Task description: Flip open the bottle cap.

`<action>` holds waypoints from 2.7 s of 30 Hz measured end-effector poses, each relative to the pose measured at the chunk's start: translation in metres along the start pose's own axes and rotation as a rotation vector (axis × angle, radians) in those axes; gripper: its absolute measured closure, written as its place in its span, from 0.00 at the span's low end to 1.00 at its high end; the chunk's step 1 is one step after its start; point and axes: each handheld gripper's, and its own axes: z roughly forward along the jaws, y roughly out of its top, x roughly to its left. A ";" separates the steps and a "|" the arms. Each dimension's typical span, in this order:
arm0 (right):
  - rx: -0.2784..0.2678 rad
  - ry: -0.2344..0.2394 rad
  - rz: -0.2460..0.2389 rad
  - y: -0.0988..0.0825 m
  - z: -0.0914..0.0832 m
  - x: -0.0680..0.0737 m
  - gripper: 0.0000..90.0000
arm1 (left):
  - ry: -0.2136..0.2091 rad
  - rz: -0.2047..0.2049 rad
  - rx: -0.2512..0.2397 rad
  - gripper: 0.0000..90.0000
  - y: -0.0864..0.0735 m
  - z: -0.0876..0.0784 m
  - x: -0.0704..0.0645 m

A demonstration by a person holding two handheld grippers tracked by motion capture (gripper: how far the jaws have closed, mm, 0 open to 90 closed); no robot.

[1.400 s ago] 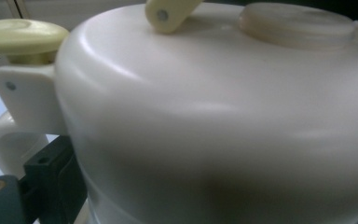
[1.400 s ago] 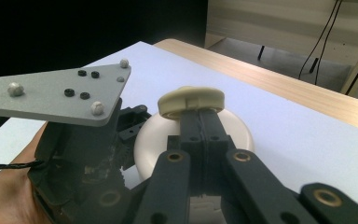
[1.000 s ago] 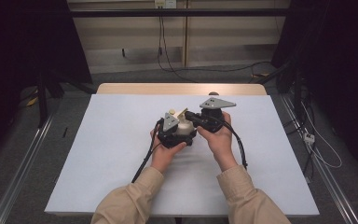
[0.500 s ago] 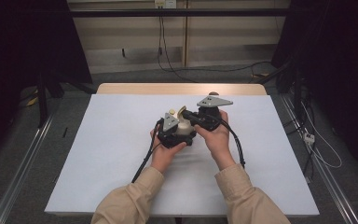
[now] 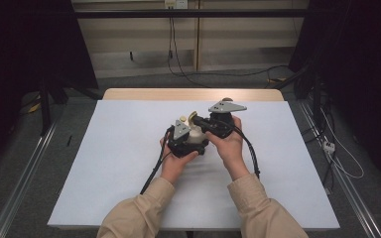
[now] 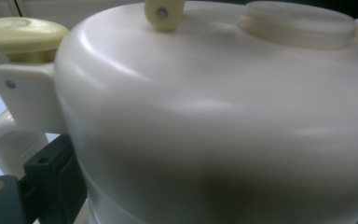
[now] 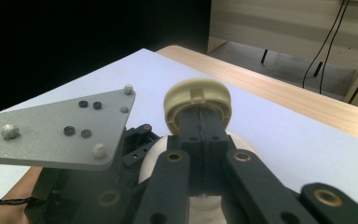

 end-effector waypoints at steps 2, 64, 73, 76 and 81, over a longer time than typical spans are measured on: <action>0.000 -0.001 -0.002 0.000 0.001 0.000 1.00 | 0.000 0.001 0.000 0.05 0.000 0.000 0.000; 0.008 0.065 0.011 -0.056 -0.061 0.000 0.27 | -0.123 0.040 0.082 0.05 -0.003 -0.083 0.014; 0.038 0.062 0.017 -0.080 -0.071 -0.004 0.20 | -0.150 0.042 0.080 0.05 -0.009 -0.101 0.020; 0.041 0.069 0.023 -0.086 -0.075 -0.006 0.19 | -0.148 0.055 0.087 0.05 -0.011 -0.107 0.023; 0.035 0.079 0.020 -0.096 -0.083 -0.007 0.17 | -0.159 0.050 0.084 0.05 -0.014 -0.118 0.028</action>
